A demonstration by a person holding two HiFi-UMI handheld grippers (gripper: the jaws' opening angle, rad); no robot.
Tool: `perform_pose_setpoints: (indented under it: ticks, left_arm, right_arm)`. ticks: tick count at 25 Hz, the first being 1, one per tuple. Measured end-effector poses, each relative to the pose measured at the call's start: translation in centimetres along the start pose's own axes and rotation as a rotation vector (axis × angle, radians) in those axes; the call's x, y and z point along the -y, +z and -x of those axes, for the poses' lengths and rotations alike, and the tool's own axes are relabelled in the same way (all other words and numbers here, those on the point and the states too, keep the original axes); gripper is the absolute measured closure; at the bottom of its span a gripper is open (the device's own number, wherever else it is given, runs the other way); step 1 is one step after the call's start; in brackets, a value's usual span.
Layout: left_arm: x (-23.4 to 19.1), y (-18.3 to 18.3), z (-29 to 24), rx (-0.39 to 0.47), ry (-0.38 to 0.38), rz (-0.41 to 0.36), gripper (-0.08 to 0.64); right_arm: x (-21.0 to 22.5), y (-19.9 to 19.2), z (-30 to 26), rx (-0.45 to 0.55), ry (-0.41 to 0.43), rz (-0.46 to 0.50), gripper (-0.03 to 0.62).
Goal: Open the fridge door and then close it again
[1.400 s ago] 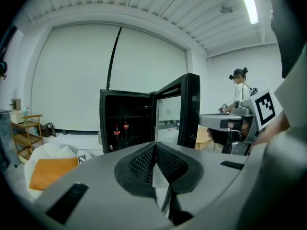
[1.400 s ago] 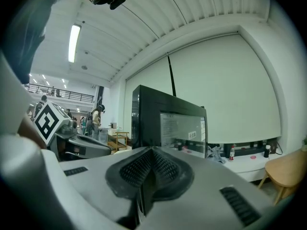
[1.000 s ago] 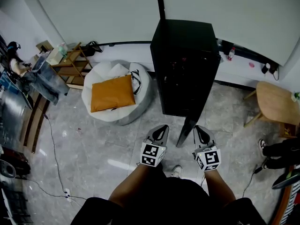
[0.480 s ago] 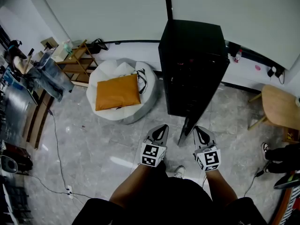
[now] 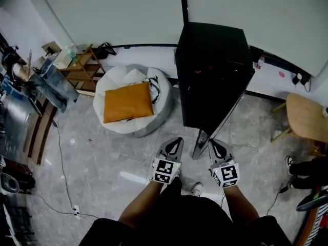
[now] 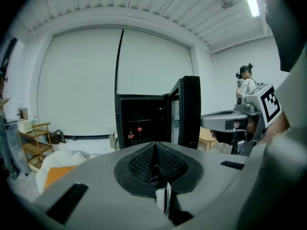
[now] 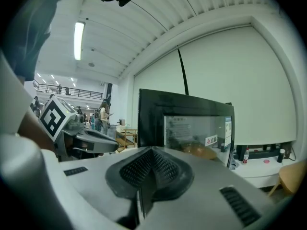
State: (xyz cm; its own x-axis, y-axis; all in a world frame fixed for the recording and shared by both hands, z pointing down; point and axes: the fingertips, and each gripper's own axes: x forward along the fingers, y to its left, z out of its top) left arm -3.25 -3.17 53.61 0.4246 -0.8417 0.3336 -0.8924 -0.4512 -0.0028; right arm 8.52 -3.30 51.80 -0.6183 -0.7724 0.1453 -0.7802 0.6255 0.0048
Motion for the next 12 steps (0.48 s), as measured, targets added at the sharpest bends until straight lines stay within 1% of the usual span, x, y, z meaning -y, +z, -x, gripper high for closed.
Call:
perform_pose_setpoints:
  ticks: [9, 12]
  left_arm:
    - [-2.6, 0.3, -1.2, -0.004, -0.018, 0.006, 0.538]
    - [-3.7, 0.4, -1.8, 0.002, -0.011, 0.025, 0.538]
  right_arm:
    - [-0.9, 0.3, -2.7, -0.011, 0.009, 0.005, 0.574]
    - [-1.1, 0.4, -3.6, -0.017, 0.007, 0.012, 0.574]
